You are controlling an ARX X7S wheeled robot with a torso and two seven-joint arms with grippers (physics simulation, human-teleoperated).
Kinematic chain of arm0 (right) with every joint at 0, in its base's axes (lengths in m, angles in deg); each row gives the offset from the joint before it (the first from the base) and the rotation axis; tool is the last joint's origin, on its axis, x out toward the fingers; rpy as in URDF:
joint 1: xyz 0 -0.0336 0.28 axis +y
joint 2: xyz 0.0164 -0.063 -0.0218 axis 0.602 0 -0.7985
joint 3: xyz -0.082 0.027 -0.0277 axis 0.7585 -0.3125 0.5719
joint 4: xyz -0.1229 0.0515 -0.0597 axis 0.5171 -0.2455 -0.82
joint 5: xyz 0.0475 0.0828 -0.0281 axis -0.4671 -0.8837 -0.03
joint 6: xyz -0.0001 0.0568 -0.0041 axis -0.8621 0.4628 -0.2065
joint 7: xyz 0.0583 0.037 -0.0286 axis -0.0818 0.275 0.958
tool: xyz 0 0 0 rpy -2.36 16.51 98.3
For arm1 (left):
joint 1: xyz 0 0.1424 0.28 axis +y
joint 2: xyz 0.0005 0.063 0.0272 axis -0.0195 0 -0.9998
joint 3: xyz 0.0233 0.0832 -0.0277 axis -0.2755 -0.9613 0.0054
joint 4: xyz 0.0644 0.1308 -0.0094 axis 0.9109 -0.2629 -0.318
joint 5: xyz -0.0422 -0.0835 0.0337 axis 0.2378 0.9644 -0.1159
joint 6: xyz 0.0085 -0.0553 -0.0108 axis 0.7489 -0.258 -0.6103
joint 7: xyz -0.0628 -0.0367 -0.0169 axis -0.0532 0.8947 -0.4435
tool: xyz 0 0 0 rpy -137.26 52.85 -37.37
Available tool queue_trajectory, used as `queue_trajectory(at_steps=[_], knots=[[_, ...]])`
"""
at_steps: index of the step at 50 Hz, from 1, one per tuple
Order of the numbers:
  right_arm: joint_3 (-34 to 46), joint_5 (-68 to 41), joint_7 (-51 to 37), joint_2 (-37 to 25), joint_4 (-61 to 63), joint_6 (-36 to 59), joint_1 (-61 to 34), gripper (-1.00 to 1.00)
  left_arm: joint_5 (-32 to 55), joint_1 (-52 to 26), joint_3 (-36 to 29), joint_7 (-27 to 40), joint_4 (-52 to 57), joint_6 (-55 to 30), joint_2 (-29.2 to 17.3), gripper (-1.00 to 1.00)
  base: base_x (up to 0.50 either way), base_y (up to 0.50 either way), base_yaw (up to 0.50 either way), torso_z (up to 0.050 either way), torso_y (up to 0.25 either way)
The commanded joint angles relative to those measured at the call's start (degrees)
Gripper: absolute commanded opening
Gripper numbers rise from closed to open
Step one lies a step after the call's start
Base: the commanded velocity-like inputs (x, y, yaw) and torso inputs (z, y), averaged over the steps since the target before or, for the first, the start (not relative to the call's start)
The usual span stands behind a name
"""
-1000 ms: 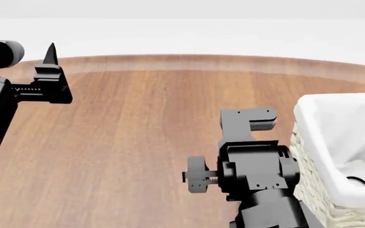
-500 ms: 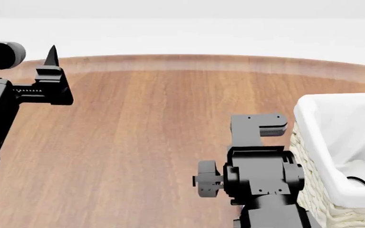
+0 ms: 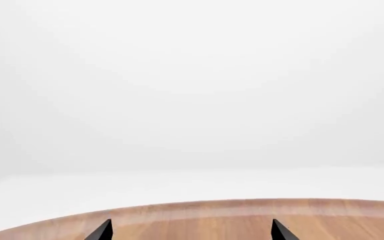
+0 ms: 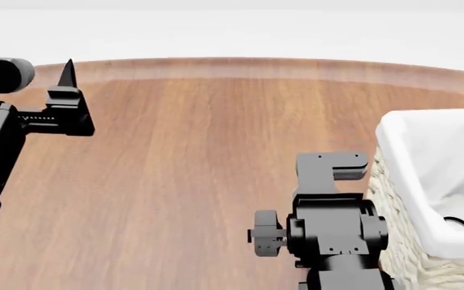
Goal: Pick up the alphabet soup and the cream cheese box, and put them in the basket.
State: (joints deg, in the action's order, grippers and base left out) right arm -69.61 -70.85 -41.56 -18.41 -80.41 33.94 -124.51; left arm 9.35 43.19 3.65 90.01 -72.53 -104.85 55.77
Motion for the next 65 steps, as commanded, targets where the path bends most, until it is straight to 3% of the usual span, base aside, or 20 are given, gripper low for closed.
queue_trajectory(at_steps=[1,27,28,52,65], knots=[[-0.66,0.96,0.48,-0.02,-0.04,-0.48,0.38,1.0,-0.49,0.63,-0.95,-0.7,0.36,1.41,-0.47,1.0,0.0,0.0,0.0,0.0,-0.25],[-3.07,3.14,-1.21,-0.97,-0.04,-2.39,0.29,1.0,1.93,0.26,0.47,0.21,-0.03,-0.22,0.13,1.0,0.0,0.0,0.0,0.0,-0.249],[-2.16,3.8,-1.37,-0.78,-0.04,-2.91,0.42,-1.0,0.95,0.29,-0.31,-0.31,0.06,0.9,-0.32,1.0,0.01,0.0,0.0,0.0,0.0],[-1.11,3.12,-1.04,-0.26,-0.04,-3.75,0.28,-1.0,1.68,0.22,0.06,-0.21,-1.31,1.09,-0.38,1.0,0.0,0.0,0.0,-0.001,-0.003],[-0.04,2.65,-0.81,-0.2,-0.04,-3.67,-0.84,-1.0,1.96,-0.04,-0.21,-0.1,-1.1,0.83,-0.51,1.0,0.0,0.0,0.0,0.0,0.25]])
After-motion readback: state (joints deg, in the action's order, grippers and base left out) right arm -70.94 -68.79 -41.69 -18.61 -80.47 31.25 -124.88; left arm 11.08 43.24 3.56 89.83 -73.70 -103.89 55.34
